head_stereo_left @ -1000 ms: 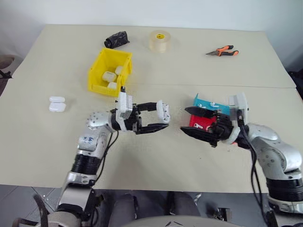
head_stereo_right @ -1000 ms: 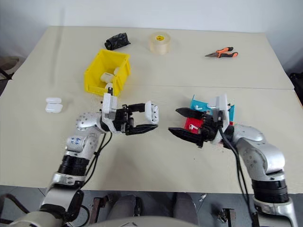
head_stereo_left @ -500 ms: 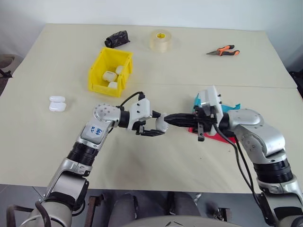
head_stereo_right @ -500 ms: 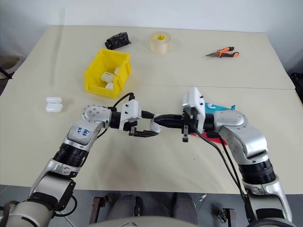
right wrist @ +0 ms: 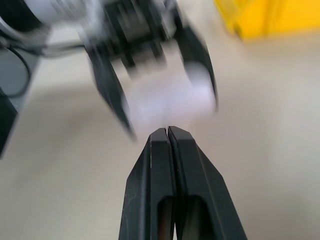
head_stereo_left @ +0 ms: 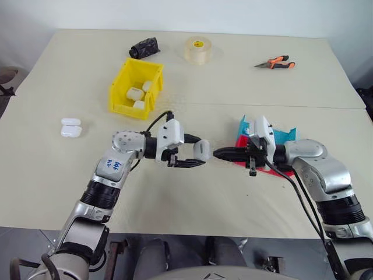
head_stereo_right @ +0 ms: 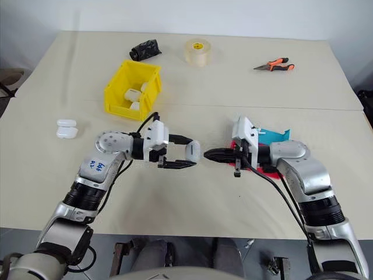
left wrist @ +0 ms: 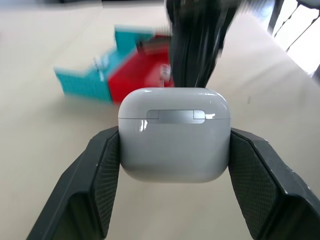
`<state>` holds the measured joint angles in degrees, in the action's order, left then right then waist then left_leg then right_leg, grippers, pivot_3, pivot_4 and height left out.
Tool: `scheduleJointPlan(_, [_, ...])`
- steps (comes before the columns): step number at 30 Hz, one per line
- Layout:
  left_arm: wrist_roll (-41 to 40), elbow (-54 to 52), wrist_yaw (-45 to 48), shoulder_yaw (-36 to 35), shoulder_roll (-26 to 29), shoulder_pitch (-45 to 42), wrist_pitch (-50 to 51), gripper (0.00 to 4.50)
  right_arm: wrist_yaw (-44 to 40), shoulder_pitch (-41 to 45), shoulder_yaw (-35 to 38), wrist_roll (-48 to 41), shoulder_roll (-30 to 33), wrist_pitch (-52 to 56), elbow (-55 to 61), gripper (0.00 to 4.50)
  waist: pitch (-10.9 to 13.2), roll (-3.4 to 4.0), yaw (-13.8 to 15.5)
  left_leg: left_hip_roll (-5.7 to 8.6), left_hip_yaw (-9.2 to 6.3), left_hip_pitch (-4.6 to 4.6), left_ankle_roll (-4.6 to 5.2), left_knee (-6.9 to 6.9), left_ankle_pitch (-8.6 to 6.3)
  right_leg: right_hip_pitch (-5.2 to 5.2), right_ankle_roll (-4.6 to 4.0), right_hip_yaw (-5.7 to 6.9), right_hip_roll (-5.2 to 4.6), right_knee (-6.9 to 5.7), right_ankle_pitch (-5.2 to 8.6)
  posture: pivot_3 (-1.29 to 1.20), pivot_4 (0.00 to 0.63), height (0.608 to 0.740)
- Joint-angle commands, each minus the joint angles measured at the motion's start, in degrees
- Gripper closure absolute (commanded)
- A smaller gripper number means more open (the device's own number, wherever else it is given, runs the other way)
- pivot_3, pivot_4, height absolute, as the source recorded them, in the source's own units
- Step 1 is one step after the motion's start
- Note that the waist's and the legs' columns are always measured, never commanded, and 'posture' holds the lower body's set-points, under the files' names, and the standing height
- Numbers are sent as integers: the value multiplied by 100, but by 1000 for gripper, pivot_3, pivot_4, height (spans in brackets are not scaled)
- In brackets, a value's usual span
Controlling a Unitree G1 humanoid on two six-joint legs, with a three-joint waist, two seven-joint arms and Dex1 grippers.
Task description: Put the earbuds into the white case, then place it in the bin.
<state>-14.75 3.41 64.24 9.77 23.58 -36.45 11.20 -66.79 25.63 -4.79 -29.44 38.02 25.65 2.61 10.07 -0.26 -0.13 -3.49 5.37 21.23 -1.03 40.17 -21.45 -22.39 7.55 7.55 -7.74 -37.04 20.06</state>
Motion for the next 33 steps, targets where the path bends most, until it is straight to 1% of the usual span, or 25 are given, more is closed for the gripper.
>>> scheduleJointPlan(1, [-610,-327,7,-647,144,210,-17,1690,-14,-191,702,-320,-164,-554,96,4283,0,0,-8,0,0,0,0,0,0,0,0,0,0,-1,0,0,150,740])
scheduleJointPlan(2, [-754,-348,-86,-850,150,260,17,1690,-30,-270,799,-371,-161,-584,125,4082,0,0,-16,0,0,-4,0,0,0,0,0,-1,0,-3,0,0,150,740])
scheduleJointPlan(3, [-893,-329,-252,-1090,151,292,84,1690,-67,-350,893,-330,-192,-840,138,3930,0,0,-18,-2,-1,-4,0,-1,0,-1,0,-1,1,-3,0,0,150,740])
scheduleJointPlan(5, [-1116,-305,-548,-1545,188,378,143,1690,-29,-478,1071,-318,-276,-1146,200,3187,0,0,-14,-4,-2,-4,0,-1,0,-2,0,0,3,-4,0,0,150,740])
scheduleJointPlan(8, [-1355,-402,-1034,-2206,281,679,209,1690,92,-685,1271,-313,-372,-1425,344,2241,0,0,-10,-4,-2,-3,0,0,0,-1,0,-1,1,-4,0,0,150,740])
scheduleJointPlan(10, [-1421,-571,-1333,-2557,340,1033,234,1690,133,-829,1388,-329,-484,-1710,438,1567,-1,0,-15,-4,-4,-5,0,-1,0,-1,0,-2,0,-6,0,0,150,740])
scheduleJointPlan(11, [-1410,-686,-1451,-2675,370,1240,235,1690,166,-910,1423,-336,-514,-1773,490,1166,-1,0,-19,-4,-5,-5,0,-2,0,-1,0,-1,1,-6,0,0,150,740])
scheduleJointPlan(14, [-1428,-990,-1763,-3033,433,1905,222,1690,255,-1082,1505,-332,-654,-2057,585,159,-1,-1,-13,-4,-4,-7,0,-5,0,-2,0,-1,1,-6,0,0,150,740])
scheduleJointPlan(15, [-1474,-1059,-1900,-3140,417,2058,255,1690,312,-1099,1523,-314,-683,-2116,595,12,0,-1,-12,-4,-4,-7,0,-5,0,-1,0,-1,1,-6,0,0,150,740])
scheduleJointPlan(18, [-1496,-1199,-2409,-3335,294,2361,358,1690,439,-1104,1544,-323,-712,-2121,629,12,-2,-3,22,-4,-5,-5,-1,-2,0,0,0,-3,-1,-6,0,0,150,740])
scheduleJointPlan(21, [-1354,-1088,-2978,-3312,218,2236,601,1690,515,-1056,1526,-358,-699,-2058,614,12,-4,-7,44,1,-10,-6,0,1,0,5,0,-2,-6,-6,0,0,150,740])
scheduleJointPlan(22, [-1243,-966,-3163,-3264,234,2087,666,1690,514,-1035,1513,-373,-681,-2026,593,12,-5,-8,42,1,-9,-6,0,0,0,6,0,-2,-6,-6,0,0,150,740])
scheduleJointPlan(25, [-1166,-327,-3882,-3236,107,1140,874,1690,508,-950,1466,-442,-621,-1841,537,12,-6,-12,81,1,-9,-6,-1,1,0,4,0,1,-5,-8,0,0,150,740])
scheduleJointPlan(28, [-719,717,-3892,-2837,208,248,635,1690,520,-853,1431,-415,-614,-1778,493,12,-10,-18,84,5,-6,-7,-1,3,1,4,0,0,-5,-9,-1,0,150,740])
scheduleJointPlan(33, [-157,2964,-3760,-2529,346,-1017,-170,1690,598,-801,1401,-272,-638,-1875,480,12,-10,-20,14,10,-2,-11,-1,-9,1,1,0,6,-4,-9,-1,0,150,740])
